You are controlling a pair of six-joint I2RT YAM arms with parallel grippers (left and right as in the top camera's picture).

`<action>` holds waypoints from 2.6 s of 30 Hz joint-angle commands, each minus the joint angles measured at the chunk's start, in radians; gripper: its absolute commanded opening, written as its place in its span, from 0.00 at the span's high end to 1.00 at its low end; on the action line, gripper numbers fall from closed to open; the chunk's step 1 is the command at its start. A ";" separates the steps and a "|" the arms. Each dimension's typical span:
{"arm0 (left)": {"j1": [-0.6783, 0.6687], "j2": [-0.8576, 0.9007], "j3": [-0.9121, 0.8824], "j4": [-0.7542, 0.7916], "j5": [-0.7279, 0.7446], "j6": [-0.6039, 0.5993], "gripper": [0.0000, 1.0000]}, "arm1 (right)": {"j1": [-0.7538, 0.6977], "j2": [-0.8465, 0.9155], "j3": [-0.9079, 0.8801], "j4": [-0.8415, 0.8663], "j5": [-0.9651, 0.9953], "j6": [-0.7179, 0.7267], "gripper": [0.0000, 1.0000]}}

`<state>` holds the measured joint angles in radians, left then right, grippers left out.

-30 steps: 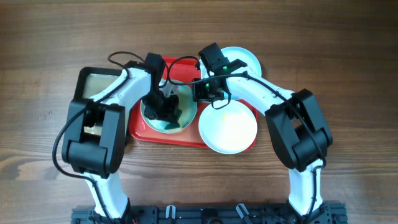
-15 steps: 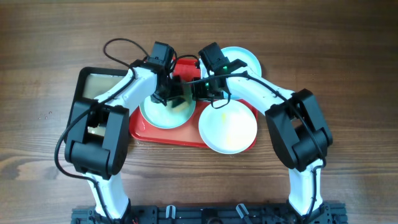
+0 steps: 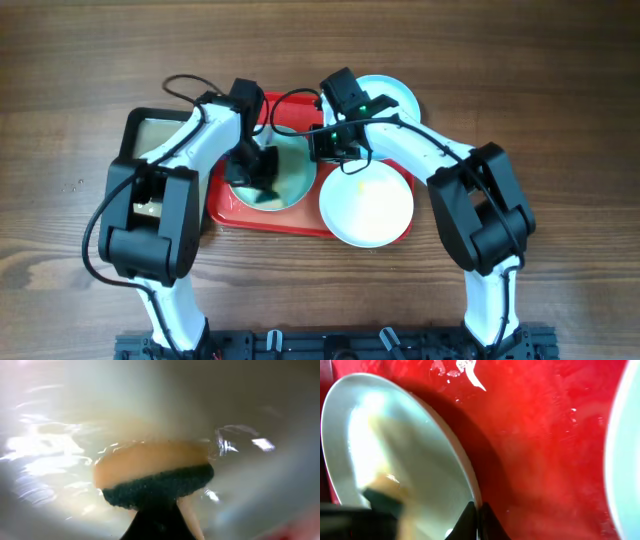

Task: Clean dirty plates on tray and stack at the side
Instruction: 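Scrub the plate surface with the sponge in the left gripper, then return the sponge to the black water tray with the left gripper, then lift the cleaned plate with the right gripper and place it right of the tray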

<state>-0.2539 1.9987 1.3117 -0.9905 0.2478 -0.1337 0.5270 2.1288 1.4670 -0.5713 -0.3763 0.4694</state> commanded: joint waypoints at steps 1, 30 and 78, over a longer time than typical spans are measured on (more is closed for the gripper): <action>-0.024 0.049 -0.032 0.105 0.313 0.163 0.96 | 0.002 0.021 0.011 -0.005 0.019 0.001 0.96; 0.299 -0.028 0.415 -0.140 -0.343 -0.297 0.96 | 0.041 0.042 0.043 -0.059 0.091 0.075 0.96; 0.297 -0.028 0.414 -0.153 -0.342 -0.297 0.96 | 0.461 -0.297 0.095 -0.191 1.158 -0.211 0.96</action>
<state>0.0441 1.9968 1.7126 -1.1381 -0.0845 -0.4107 1.0454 1.8397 1.5517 -0.6823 1.1141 0.0616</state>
